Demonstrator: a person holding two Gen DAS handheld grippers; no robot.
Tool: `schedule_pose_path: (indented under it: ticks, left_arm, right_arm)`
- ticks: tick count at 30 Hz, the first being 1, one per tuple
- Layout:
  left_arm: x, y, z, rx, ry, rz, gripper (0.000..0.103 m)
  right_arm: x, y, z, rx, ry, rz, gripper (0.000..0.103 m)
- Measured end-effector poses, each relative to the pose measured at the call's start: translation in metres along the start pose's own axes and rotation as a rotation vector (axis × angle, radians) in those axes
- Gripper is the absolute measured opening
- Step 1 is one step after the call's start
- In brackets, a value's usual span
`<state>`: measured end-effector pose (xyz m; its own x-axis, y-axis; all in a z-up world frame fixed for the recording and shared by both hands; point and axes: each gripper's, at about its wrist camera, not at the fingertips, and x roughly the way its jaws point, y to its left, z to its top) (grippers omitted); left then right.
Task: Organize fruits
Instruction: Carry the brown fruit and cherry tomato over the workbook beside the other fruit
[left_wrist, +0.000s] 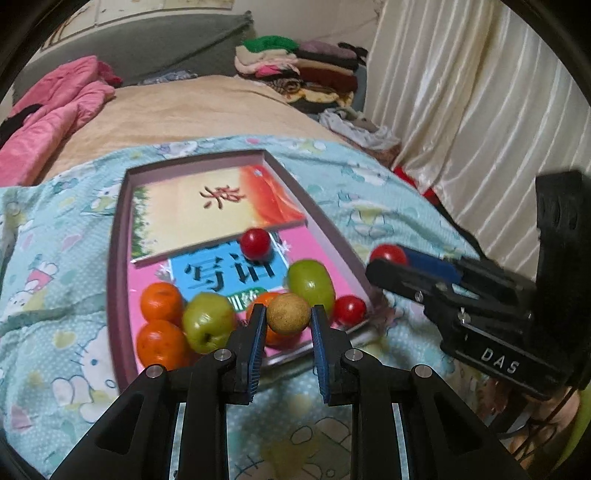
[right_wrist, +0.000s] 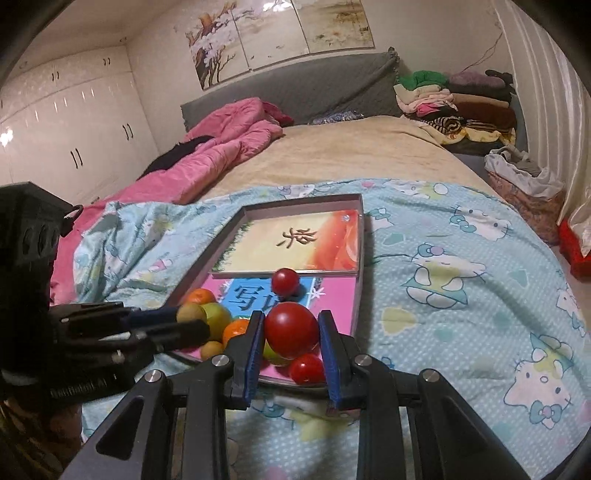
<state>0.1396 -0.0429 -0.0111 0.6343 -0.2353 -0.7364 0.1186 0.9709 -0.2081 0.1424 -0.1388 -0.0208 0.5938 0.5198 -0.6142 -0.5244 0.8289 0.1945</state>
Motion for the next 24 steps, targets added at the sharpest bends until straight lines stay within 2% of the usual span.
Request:
schedule_pose_path:
  ticks: [12, 24]
  left_arm:
    - [0.018, 0.005, -0.008, 0.012, 0.038, 0.015, 0.024]
    - [0.025, 0.010, -0.009, 0.017, 0.043, 0.023, 0.024]
  right_arm:
    - [0.013, -0.001, -0.005, -0.010, 0.026, -0.033, 0.029]
    - [0.020, 0.008, -0.009, -0.053, 0.057, -0.012, 0.029]
